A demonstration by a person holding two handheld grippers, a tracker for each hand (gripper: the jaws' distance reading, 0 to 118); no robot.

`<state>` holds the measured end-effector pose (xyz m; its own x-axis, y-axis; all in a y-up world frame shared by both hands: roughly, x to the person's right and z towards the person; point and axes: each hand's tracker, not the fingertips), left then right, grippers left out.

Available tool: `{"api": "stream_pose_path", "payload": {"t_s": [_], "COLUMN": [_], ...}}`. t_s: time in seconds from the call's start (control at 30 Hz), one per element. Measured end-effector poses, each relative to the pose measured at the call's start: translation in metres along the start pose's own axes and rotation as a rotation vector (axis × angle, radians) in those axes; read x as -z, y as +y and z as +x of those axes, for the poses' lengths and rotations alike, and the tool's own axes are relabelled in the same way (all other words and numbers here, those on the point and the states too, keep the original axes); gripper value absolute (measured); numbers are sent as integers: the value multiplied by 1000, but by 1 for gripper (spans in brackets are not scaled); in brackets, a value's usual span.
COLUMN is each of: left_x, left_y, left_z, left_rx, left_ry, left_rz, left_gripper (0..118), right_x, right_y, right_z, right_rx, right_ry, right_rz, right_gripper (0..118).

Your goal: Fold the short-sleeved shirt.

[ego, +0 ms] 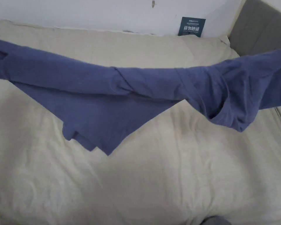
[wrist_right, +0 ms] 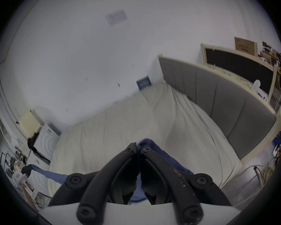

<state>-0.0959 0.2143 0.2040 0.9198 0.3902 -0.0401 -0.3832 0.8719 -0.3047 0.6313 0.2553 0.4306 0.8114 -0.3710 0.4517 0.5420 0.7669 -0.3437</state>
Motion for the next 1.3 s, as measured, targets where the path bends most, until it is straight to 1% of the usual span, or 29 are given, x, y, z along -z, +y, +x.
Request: {"api": "stream_pose_path", "payload": {"t_s": [0.1,0.2,0.3,0.37,0.53,0.6,0.73,0.83,0.9,0.97,1.1,1.2,1.3], "left_x": [-15,-25,-25,-17,21,43,90,123,141,161,192,194,177], "left_y": [39,68,90,98,122,127,131,121,104,82,26,-25,-80], "left_z": [8,14,20,39,69,81,98,104,105,99,69,40,8], "left_rx": [4,5,11,26,42,61,89,116,162,175,139,105,111], "left_ry": [4,19,55,75,123,146,174,183,193,189,196,176,181], "left_rz": [69,126,169,181,158,146,137,126,95,53,-98,-199,-284], "left_gripper": [0,0,0,0,0,0,0,0,0,0,0,0,0], "right_x": [-30,-49,-55,-51,-19,3,42,75,99,124,174,199,206], "right_y": [25,44,61,72,99,118,133,135,130,120,72,22,-35], "right_z": [-15,-29,-42,-56,-93,-101,-122,-127,-124,-114,-85,-52,-18], "right_rx": [-12,-7,4,1,-1,1,20,3,6,16,22,35,46], "right_ry": [20,33,56,51,8,-25,-80,-111,-130,-144,-177,-191,-213], "right_rz": [73,106,121,131,149,155,185,182,169,126,-2,-108,-203], "right_gripper": [6,6,6,6,6,6,6,6,6,6,6,6,6]}}
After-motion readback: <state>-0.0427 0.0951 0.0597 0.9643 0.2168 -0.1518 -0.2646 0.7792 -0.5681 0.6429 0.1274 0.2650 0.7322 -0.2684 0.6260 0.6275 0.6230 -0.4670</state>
